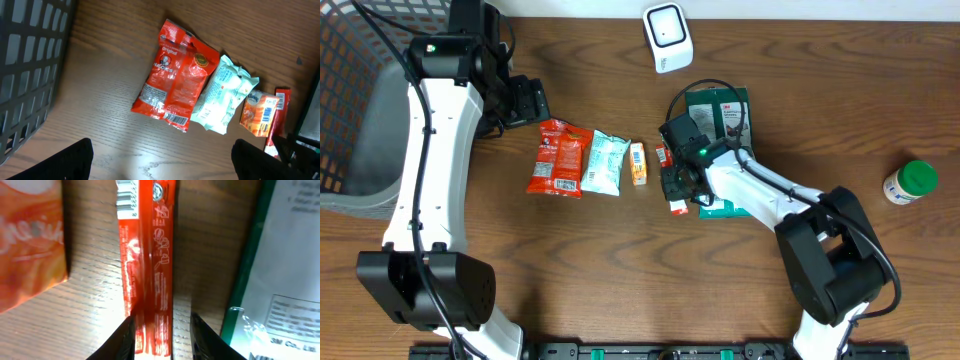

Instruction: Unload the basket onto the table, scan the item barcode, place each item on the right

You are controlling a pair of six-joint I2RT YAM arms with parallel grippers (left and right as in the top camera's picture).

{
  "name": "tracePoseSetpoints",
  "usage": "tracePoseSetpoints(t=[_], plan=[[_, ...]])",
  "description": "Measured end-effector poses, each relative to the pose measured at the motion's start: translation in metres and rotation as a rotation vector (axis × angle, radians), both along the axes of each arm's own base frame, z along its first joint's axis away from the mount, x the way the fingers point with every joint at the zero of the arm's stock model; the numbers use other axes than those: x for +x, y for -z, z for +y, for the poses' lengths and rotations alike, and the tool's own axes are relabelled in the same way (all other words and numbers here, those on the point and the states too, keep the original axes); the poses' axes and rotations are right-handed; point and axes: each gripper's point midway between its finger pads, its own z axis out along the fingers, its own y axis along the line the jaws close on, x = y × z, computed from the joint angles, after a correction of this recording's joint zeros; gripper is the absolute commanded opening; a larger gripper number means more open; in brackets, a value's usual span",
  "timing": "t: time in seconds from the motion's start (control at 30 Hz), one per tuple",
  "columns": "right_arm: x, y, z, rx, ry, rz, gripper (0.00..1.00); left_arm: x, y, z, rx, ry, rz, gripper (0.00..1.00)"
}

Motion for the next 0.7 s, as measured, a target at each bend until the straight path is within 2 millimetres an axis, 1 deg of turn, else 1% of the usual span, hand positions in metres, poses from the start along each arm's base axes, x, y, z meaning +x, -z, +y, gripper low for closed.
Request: tracePoseSetpoints(t=[0.1,0.23,0.47,0.57,0.7], plan=[[-0.001,-0.004,0.000,0.004,0.011,-0.001,0.29,0.000,0.000,0.000,0.000,0.000,0.000,0.89],[-0.001,-0.003,-0.001,0.009,0.034,0.004,0.28,0.000,0.000,0.000,0.000,0.000,0.000,0.89],[-0.003,0.002,-0.002,0.007,0.049,0.012,0.27,0.000,0.000,0.000,0.000,0.000,0.000,0.89],[-0.005,0.009,-0.002,-0.003,0.050,0.027,0.27,0.000,0.000,0.000,0.000,0.000,0.000,0.89],[-0.004,0.010,0.000,-0.007,0.050,0.025,0.25,0.000,0.000,0.000,0.000,0.000,0.000,0.89]])
